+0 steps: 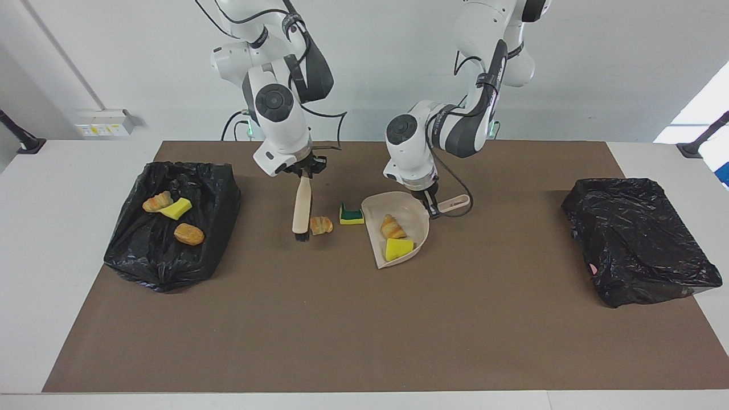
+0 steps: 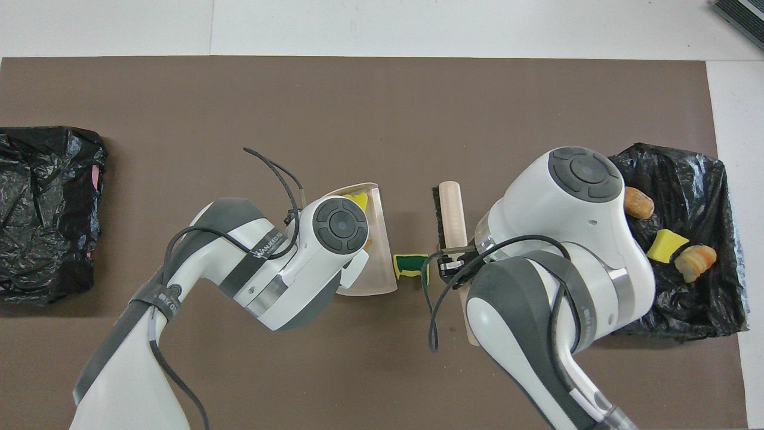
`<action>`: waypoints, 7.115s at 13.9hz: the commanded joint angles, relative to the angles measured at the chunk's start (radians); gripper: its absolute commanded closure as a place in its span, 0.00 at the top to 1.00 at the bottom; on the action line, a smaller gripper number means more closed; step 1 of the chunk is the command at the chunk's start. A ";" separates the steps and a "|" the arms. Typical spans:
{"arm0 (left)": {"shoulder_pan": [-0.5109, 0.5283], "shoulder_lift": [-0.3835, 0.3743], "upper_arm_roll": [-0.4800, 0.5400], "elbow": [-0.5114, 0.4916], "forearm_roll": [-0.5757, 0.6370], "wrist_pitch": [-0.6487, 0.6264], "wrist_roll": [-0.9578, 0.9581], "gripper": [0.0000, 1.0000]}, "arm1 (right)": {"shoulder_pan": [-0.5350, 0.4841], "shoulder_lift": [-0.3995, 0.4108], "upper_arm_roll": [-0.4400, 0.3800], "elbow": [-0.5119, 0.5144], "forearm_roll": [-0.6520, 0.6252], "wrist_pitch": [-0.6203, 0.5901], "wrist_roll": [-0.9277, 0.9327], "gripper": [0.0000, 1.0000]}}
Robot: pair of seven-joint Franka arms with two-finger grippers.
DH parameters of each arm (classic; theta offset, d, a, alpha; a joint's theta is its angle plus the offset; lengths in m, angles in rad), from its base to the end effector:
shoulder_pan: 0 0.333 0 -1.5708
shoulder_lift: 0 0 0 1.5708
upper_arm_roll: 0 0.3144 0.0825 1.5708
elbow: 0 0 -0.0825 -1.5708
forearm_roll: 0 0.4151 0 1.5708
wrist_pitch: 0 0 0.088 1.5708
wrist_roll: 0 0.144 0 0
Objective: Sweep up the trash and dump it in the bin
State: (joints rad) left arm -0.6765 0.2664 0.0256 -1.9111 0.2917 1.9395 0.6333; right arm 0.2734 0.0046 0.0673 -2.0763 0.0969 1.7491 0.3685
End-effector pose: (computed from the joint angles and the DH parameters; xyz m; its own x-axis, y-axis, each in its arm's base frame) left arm 0.4986 -0.3430 0.2888 0.1470 -0.9273 -0.3443 -0.9891 -0.1388 -0.0484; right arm 0.4889 0.1863 0.3520 0.9400 -0.0640 -0.3351 -0.0542 -0.9978 0.0385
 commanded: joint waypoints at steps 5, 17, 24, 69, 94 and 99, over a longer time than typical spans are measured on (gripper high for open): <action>-0.081 -0.070 0.005 -0.095 0.020 -0.017 -0.084 0.00 | 0.004 -0.065 0.020 -0.235 -0.016 0.234 -0.027 0.00; -0.080 -0.110 0.013 -0.168 0.021 -0.036 -0.090 0.00 | 0.221 0.075 0.023 -0.142 0.494 0.411 -0.174 0.00; -0.075 -0.108 0.010 -0.164 0.037 -0.036 -0.098 0.00 | 0.181 0.002 0.011 -0.119 0.527 0.245 -0.171 0.00; 1.123 -0.033 0.019 0.288 0.366 0.299 1.053 0.00 | 0.587 0.147 0.032 -0.002 0.164 0.279 0.454 0.24; 0.853 -0.118 0.008 0.165 1.166 -0.043 0.594 0.00 | 0.032 -0.069 -0.004 0.396 -0.044 -0.365 -0.299 1.00; 0.761 -0.116 0.004 0.168 0.968 -0.047 0.586 0.00 | -0.048 -0.069 -0.006 0.400 -0.170 -0.362 -0.439 1.00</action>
State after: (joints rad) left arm 0.1316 0.1552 0.0198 -1.7467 1.3251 1.9119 1.2191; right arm 0.2579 -0.0658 0.0522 -1.6893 -0.0269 1.4075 -0.0125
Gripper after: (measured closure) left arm 0.665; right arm 0.000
